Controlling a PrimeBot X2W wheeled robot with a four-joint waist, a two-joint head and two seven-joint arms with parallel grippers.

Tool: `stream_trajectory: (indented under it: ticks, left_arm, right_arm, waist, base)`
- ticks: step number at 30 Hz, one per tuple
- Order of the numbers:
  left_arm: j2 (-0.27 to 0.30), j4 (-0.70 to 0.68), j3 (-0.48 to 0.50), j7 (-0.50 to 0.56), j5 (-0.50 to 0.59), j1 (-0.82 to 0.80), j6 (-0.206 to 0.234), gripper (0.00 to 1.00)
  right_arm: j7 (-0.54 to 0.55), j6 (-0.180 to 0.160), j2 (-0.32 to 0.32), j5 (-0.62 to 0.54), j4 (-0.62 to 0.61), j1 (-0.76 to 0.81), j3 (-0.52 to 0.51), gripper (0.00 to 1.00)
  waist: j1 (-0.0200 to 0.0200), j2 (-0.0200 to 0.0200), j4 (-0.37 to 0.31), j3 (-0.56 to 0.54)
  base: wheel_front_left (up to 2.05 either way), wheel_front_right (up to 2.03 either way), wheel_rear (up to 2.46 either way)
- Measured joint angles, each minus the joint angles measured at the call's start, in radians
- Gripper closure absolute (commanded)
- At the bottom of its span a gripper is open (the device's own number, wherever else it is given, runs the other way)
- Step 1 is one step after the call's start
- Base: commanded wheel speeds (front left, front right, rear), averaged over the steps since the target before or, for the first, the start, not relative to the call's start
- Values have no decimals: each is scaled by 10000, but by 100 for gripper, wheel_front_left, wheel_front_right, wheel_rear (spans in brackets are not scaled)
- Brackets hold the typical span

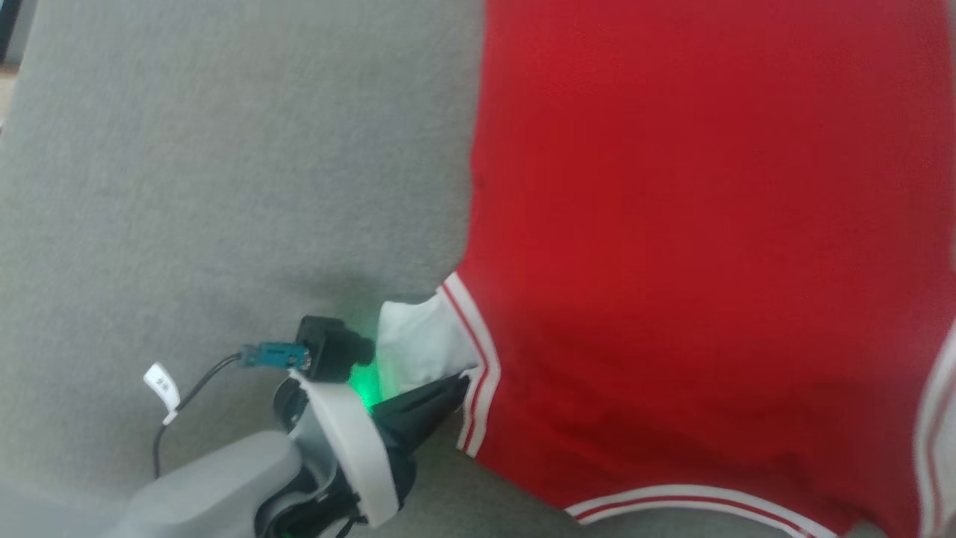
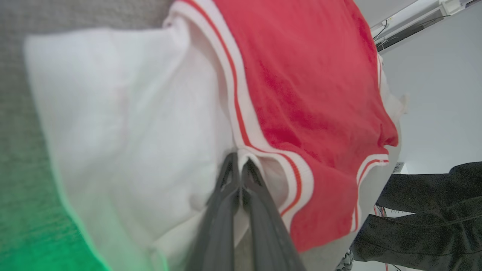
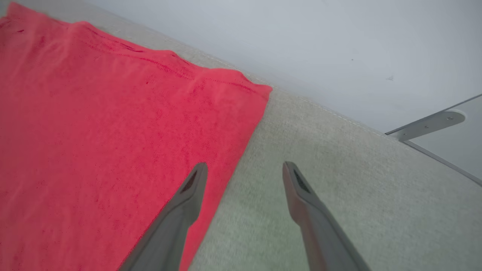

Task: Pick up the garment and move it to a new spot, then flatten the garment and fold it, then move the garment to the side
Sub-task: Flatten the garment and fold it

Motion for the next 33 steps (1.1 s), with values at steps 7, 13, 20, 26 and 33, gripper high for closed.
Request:
stream_trajectory:
  ticks: [7, 13, 20, 26, 33]
  left_arm:
    - [-426, -176, -148, -27, 75, -523, -54, 100]
    - [-568, -295, -230, -217, 77, -739, -117, 100]
    - [-589, -232, -395, -428, -40, -902, -121, 100]
    - [-562, 12, -479, -742, -165, -898, -121, 100]
    - [-527, 454, -184, -1003, -297, -338, -84, 100]
  right_arm:
    - [2044, 2, 1352, -1530, 2788, -2142, 79, 0]
    - [2468, 2, 1868, -2506, 4410, -3063, -88, 0]
    - [2399, 2, 2255, -2596, 5097, -3363, -253, 100]
    - [1902, 4, 2362, -2150, 5060, -2944, -320, 100]
    - [1768, 4, 1126, -675, 2669, -1048, 336, 100]
  waist:
    - [0, 0, 797, 844]
    - [0, 1, 1241, 1355]
    - [0, 1, 1186, 1449]
    - [0, 0, 965, 1153]
    - [0, 0, 626, 196]
  base:
    - [0, 0, 0]
    - [0, 0, 0]
    - [0, 0, 0]
    - [0, 0, 0]
    - [0, 0, 0]
